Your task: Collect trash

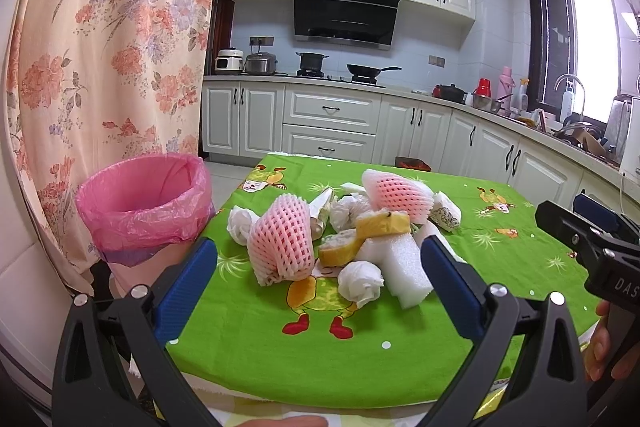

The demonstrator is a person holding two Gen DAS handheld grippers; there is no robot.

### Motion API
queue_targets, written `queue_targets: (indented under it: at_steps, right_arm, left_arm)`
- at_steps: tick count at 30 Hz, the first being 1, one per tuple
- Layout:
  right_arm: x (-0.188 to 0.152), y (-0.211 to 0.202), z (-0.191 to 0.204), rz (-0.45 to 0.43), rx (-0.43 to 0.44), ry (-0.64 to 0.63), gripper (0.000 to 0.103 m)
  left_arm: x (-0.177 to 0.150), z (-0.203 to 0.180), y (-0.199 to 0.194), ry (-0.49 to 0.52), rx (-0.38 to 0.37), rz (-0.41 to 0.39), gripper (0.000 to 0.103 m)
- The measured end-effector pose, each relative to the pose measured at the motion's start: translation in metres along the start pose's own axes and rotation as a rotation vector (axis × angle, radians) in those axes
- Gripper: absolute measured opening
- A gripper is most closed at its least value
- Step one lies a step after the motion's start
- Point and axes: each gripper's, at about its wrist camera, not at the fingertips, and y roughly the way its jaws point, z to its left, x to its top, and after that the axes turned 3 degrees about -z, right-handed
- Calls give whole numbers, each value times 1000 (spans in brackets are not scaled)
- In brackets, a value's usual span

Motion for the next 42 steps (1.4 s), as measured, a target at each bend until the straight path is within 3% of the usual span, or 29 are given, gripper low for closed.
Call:
queue_targets:
  at_steps: [42]
  right_arm:
    - [-1,1,-3,7,3,15,96]
  left_arm:
    - [0,-1,1,1,-1,5,99]
